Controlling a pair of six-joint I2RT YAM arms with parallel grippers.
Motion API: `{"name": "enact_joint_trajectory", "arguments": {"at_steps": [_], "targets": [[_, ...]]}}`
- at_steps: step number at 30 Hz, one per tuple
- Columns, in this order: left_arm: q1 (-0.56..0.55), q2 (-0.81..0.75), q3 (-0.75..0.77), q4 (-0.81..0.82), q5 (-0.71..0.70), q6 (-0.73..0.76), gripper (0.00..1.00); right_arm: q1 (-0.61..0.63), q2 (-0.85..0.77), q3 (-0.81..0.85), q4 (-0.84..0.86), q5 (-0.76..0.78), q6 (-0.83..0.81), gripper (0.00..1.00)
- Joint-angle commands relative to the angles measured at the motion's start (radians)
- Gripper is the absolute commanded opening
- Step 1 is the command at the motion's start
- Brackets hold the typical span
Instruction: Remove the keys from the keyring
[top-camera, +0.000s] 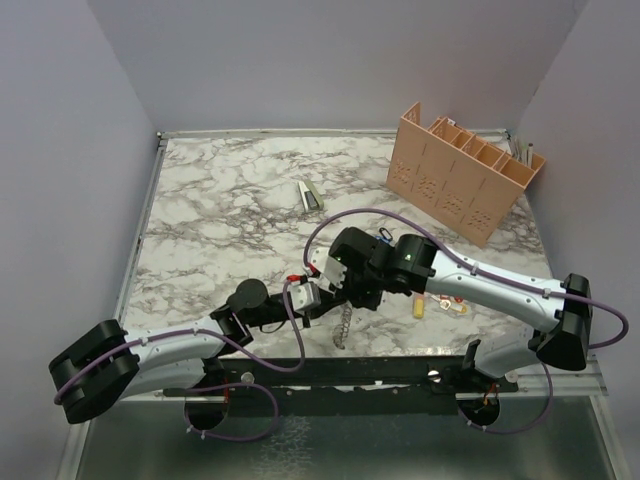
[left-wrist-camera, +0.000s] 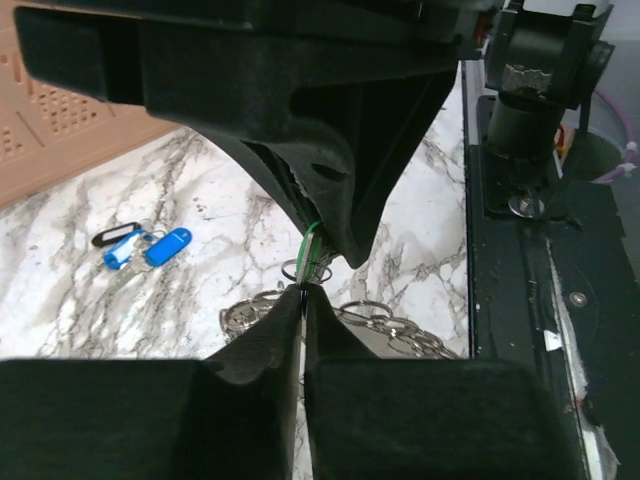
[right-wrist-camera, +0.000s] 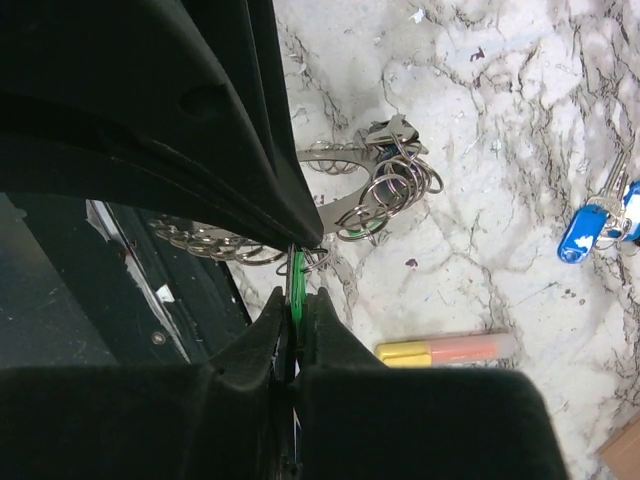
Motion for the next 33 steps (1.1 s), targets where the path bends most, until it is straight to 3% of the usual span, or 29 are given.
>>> {"name": "enact_joint_trajectory", "arguments": {"at_steps": [1, 15, 33], "targets": [[0.007, 0.017, 0.022, 0.008, 0.083, 0.021, 0.0, 0.002, -0.043, -0.026, -0.001, -0.001, -0.007, 0.01], [0.006, 0.009, 0.02, 0.017, 0.196, 0.014, 0.0, -0.087, -0.166, -0.18, 0.091, -0.082, -0.021, 0.01], [0.004, -0.026, -0.015, 0.166, 0.284, -0.059, 0.0, -0.116, -0.155, -0.266, 0.19, -0.146, -0.077, 0.01]]}}
